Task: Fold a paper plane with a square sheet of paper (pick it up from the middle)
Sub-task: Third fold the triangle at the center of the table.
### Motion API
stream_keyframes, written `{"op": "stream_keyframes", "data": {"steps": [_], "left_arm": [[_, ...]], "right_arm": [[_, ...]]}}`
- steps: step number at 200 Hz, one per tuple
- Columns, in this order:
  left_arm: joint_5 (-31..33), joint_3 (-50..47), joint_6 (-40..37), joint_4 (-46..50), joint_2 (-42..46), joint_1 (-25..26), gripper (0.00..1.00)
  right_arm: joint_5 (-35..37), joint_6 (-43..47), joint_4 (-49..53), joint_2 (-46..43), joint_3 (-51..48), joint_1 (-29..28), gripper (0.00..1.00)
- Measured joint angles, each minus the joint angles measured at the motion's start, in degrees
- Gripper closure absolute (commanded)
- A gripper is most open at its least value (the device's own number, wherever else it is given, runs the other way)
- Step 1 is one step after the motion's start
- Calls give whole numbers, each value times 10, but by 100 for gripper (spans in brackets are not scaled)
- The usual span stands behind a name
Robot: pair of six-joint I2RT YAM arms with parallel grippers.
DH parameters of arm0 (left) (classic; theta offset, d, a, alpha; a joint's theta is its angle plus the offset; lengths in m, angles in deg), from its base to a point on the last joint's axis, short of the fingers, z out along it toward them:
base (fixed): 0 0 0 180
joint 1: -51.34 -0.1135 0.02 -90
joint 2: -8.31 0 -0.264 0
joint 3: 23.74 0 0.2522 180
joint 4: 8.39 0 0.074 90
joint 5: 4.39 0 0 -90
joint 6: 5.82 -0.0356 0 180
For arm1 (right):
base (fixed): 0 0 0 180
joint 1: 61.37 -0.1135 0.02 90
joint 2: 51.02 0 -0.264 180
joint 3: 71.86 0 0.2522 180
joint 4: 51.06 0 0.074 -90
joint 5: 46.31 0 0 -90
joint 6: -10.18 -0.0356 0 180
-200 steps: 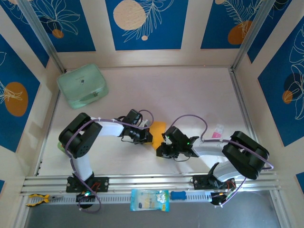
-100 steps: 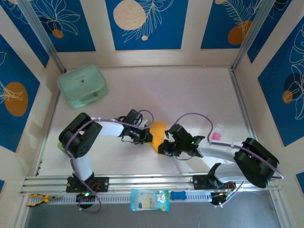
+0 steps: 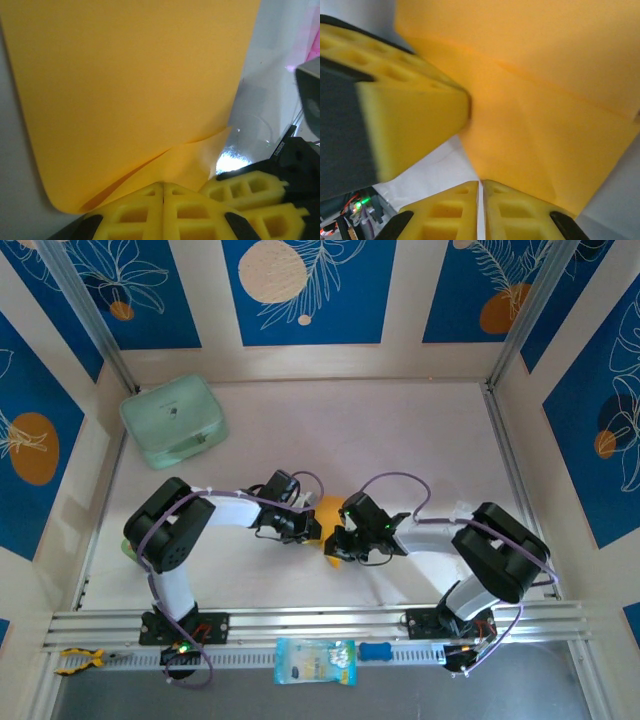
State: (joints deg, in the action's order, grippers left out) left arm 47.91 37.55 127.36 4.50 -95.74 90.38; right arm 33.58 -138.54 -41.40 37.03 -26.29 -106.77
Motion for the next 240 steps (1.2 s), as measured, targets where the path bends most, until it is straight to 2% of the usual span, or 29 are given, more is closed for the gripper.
{"op": "stream_keyframes", "data": {"steps": [40,88,123,169,240], "left_arm": [[0,0,0,0,0,0,100],[9,-3,0,-1,16,2,95],[16,-3,0,-3,43,10,96],[31,2,-2,12,16,25,100],[20,10,-3,21,3,-14,95]], "right_arm": [[-1,-10,-44,-3,-26,-5,89],[-7,-14,-70,-7,-40,-4,89],[-11,-14,-68,-7,-40,-3,89],[-17,-13,-65,-7,-40,0,90],[-17,-12,-77,-10,-50,1,92]]}}
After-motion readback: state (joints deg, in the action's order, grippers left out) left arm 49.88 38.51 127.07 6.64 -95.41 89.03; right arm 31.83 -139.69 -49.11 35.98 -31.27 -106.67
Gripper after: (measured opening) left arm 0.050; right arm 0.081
